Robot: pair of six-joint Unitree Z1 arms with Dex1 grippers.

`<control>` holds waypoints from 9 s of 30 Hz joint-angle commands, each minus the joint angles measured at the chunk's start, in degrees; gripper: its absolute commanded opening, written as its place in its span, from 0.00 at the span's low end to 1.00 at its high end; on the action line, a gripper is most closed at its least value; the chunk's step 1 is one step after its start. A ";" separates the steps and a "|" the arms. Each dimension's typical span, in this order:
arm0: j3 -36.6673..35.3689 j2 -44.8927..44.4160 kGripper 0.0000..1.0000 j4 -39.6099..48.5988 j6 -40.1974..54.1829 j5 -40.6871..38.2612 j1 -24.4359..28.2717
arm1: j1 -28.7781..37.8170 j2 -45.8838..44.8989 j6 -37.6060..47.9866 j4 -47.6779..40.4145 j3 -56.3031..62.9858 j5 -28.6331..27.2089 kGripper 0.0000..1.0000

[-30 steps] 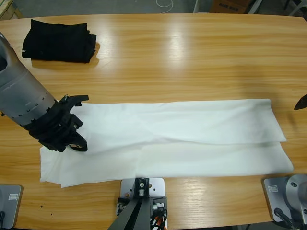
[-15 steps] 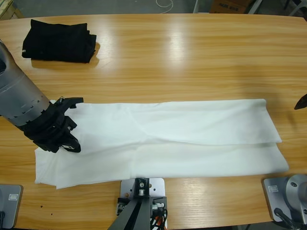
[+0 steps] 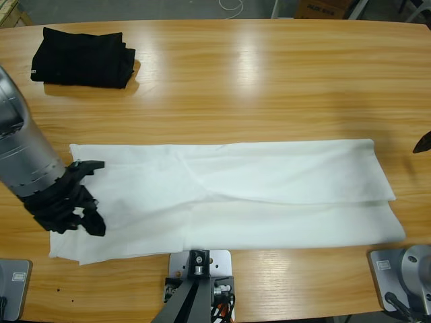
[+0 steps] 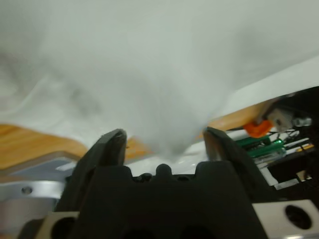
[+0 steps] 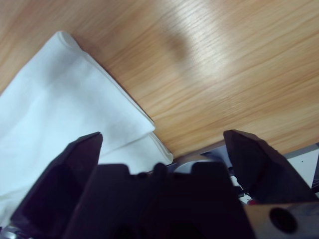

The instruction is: Fold clothes

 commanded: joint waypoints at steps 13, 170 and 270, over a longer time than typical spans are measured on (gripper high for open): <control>0.20 -22.26 0.00 -12.34 -7.90 2.70 -9.85 | 25.86 -13.07 -1.07 -20.27 14.01 24.96 0.00; 8.03 -6.17 0.93 -33.07 64.00 22.60 6.44 | 67.40 -3.72 -3.30 -25.22 0.04 -6.04 0.49; 8.51 -4.55 1.00 -24.84 55.30 18.15 13.81 | 46.95 -4.97 56.47 -49.59 35.05 11.72 0.83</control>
